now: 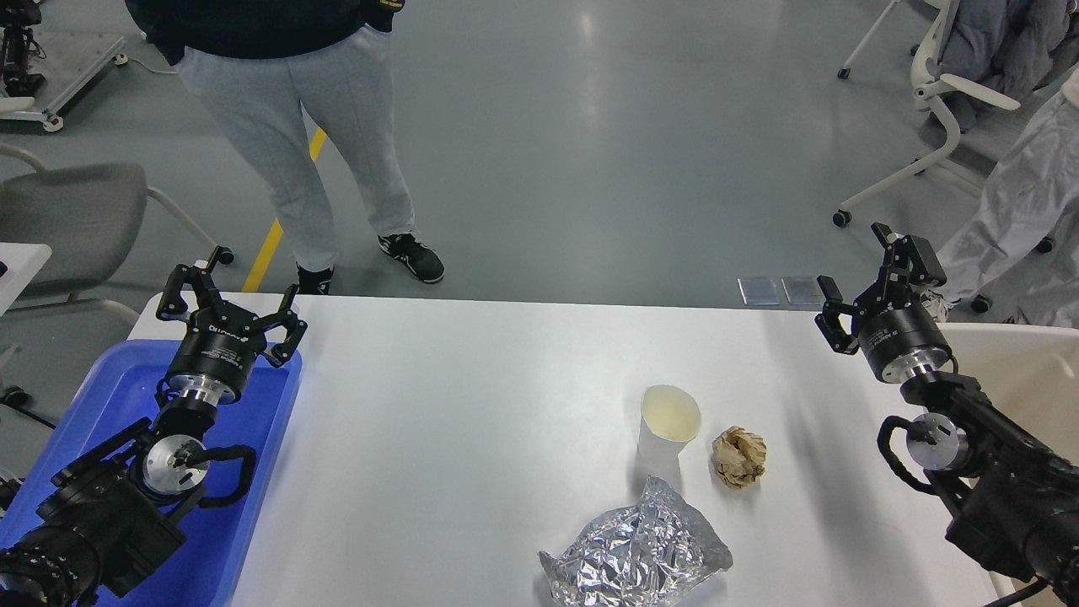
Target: Tidy desktop
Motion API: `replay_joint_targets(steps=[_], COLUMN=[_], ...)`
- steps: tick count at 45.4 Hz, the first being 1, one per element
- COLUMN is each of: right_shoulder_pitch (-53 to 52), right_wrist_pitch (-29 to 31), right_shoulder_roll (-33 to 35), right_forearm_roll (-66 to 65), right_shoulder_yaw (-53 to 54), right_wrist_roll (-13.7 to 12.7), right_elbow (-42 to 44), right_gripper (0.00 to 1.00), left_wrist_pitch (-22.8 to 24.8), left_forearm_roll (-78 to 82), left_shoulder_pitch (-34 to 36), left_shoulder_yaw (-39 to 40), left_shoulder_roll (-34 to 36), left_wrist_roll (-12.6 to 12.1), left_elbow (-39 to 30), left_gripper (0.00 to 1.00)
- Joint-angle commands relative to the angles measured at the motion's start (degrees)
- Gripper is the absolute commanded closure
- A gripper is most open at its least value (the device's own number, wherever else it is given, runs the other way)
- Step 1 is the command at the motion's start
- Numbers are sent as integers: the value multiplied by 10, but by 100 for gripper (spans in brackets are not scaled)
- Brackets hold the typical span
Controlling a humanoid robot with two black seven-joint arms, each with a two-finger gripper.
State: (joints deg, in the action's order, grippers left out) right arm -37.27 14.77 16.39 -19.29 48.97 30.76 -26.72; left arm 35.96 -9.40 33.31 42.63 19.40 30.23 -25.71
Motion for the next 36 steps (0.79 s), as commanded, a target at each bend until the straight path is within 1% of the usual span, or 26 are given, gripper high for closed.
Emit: replay_joint_targets(steps=[1,31,36], right_shoulder_pitch=[-2,5,-3], right_wrist_pitch=[0,5,8], right_shoulder_roll=[1,15,15], right_forearm_roll=[3,9,9], right_shoulder_yaw=[3,8,-6], right_wrist_roll=[0,-2,-15], right_elbow=[-1,-3,-10], right_gripper=[0,0,0], left_wrist_pitch=[1,0,0], left_forearm_roll=[0,1,1], left_shoulder_pitch=[0,0,0], left_shoulder_yaw=[1,0,0], left_shoulder_roll=[-1,0,0], left_wrist_roll=[1,0,0], left_elbow=[0,0,0], left_gripper=[0,0,0])
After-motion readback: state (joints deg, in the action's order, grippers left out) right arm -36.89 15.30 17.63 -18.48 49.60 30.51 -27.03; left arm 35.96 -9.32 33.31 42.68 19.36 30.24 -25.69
